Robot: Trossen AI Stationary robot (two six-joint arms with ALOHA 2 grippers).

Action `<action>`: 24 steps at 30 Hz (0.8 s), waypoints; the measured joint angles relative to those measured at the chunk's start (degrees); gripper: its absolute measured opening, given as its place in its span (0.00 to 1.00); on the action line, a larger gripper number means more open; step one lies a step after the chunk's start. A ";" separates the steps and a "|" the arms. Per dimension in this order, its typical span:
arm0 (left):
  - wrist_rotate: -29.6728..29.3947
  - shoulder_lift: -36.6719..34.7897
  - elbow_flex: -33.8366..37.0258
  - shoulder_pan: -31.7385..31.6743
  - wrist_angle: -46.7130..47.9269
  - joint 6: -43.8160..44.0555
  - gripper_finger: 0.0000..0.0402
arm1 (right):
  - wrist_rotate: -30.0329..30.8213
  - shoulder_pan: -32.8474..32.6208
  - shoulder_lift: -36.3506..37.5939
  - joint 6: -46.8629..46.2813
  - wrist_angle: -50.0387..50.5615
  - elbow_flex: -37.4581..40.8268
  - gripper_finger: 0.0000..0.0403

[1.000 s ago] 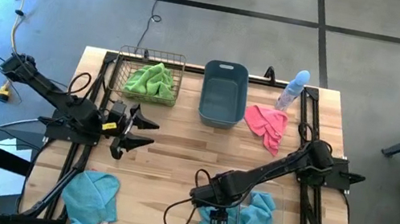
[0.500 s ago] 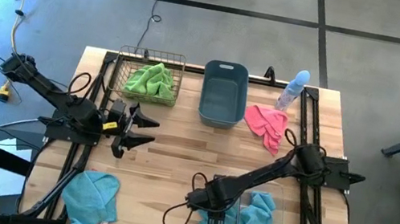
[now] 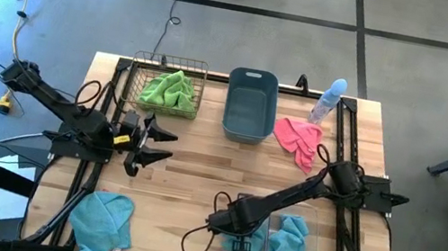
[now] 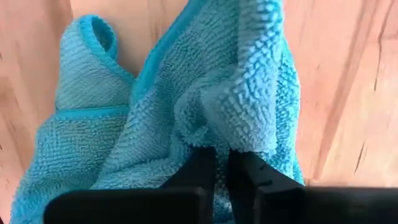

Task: Sort microfiber towel by color & place in baskets
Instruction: Put the right blue towel into the transparent bin

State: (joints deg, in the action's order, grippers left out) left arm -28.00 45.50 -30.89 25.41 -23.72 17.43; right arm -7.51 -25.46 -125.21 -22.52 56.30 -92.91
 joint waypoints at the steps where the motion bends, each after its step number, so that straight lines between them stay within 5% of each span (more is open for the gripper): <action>1: -0.26 -0.48 0.00 0.00 0.19 -0.29 0.61 | 0.10 0.07 -0.11 0.22 0.41 -0.48 0.05; 11: -2.18 -6.99 -0.02 -0.02 0.04 -4.61 0.61 | 4.41 3.60 -0.49 5.14 4.13 -10.90 0.01; 24: -4.49 -9.53 -0.04 -0.04 0.09 -7.20 0.61 | 14.84 3.30 -0.23 8.49 29.73 -38.90 0.00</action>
State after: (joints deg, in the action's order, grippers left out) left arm -32.49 35.97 -30.94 25.36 -23.63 10.23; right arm 7.33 -22.16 -125.44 -14.03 86.03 -131.81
